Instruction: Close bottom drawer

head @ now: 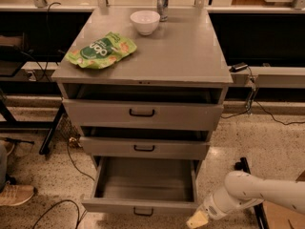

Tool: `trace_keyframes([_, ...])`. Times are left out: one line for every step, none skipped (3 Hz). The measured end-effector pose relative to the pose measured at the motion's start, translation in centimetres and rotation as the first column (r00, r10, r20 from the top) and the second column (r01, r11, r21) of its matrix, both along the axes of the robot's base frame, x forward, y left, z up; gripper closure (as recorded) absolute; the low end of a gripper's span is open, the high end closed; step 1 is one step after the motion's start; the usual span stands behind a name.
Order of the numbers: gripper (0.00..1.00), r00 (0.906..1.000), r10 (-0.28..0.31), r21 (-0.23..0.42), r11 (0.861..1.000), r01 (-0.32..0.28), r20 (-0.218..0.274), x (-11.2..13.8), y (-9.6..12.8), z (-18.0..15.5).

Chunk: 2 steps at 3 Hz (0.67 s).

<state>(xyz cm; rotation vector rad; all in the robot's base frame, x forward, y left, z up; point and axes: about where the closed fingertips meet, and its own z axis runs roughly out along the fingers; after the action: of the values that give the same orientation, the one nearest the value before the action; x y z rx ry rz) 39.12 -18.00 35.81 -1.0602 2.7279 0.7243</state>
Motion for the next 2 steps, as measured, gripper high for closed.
trace_keyframes([0.73, 0.9965, -0.058, 0.07, 0.996, 0.062, -0.06, 0.7, 1.5, -8.5])
trace_keyframes([0.96, 0.9923, -0.07, 0.111, 0.991, 0.081, -0.102, 1.1, 2.8, -12.8])
